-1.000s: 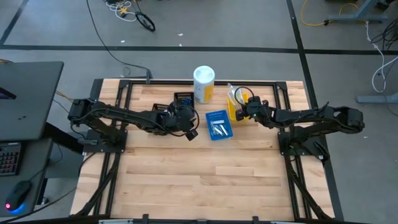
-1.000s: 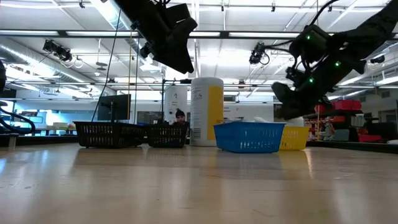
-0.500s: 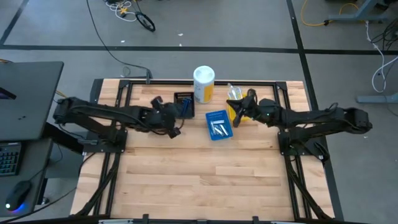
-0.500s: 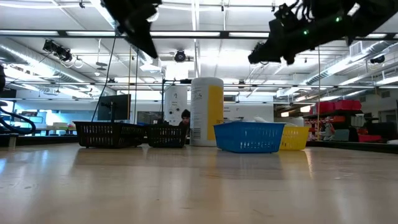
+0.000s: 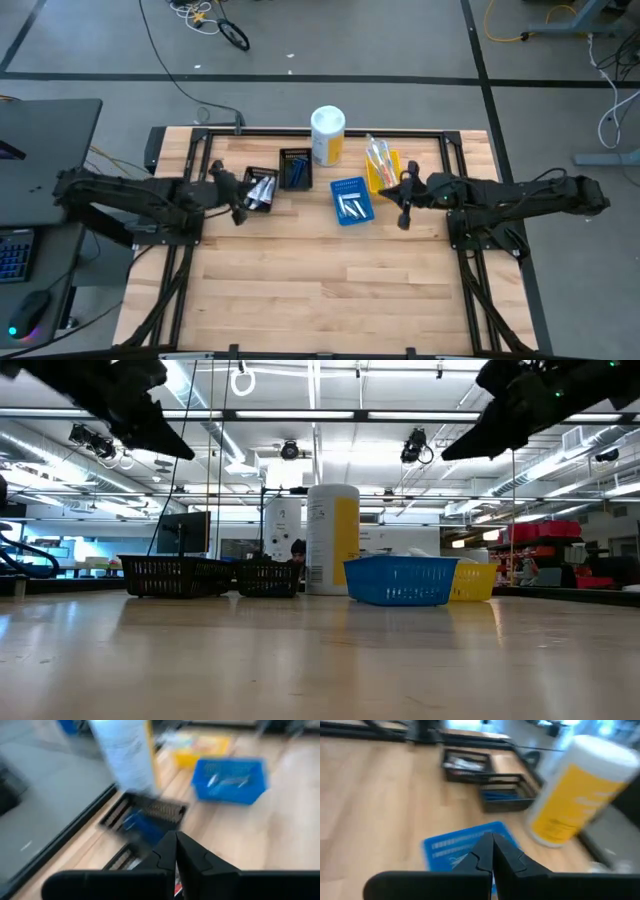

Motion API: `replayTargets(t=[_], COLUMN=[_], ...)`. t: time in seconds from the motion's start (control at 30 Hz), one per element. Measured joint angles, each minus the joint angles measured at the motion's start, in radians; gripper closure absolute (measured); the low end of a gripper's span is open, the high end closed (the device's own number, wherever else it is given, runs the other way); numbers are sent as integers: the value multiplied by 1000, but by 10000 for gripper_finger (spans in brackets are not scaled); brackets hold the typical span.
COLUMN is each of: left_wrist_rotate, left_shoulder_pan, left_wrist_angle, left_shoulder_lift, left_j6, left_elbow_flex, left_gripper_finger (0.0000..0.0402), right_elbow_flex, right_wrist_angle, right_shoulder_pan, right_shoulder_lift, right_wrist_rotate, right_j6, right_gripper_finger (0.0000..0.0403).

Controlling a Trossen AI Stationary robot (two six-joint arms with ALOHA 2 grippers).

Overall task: Pick & Place Travel size toiletries
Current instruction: Return to Home Position

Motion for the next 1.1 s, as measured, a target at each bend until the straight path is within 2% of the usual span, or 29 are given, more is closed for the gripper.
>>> replayTargets(t=[0.17,0.37,0.57,0.77,0.93,1.1], left_wrist_rotate=[83,152,155,179,301,306], left_shoulder_pan=[0,0,0,0,-1,0], left_wrist_angle=[281,405,444,458,520,501], left_shoulder_lift=[-198,-385,-520,-626,-661,-667], left_j6=[89,97,134,179,296,280], left_elbow_flex=[-233,-397,-480,-534,-548,-548], left_gripper_finger=[384,395,388,394,394,376], right_elbow_flex=[-56,-69,-157,-322,-443,-511], right_wrist_angle=[51,54,85,299,386,411], right_shoulder_pan=[27,45,44,44,44,44], right_shoulder_lift=[-43,-105,-198,-353,-499,-610], right_wrist_rotate=[-37,-41,-58,-58,-58,-58], right_j6=[56,-10,-9,-39,-40,-45], right_gripper_finger=[399,400,400,400,400,400])
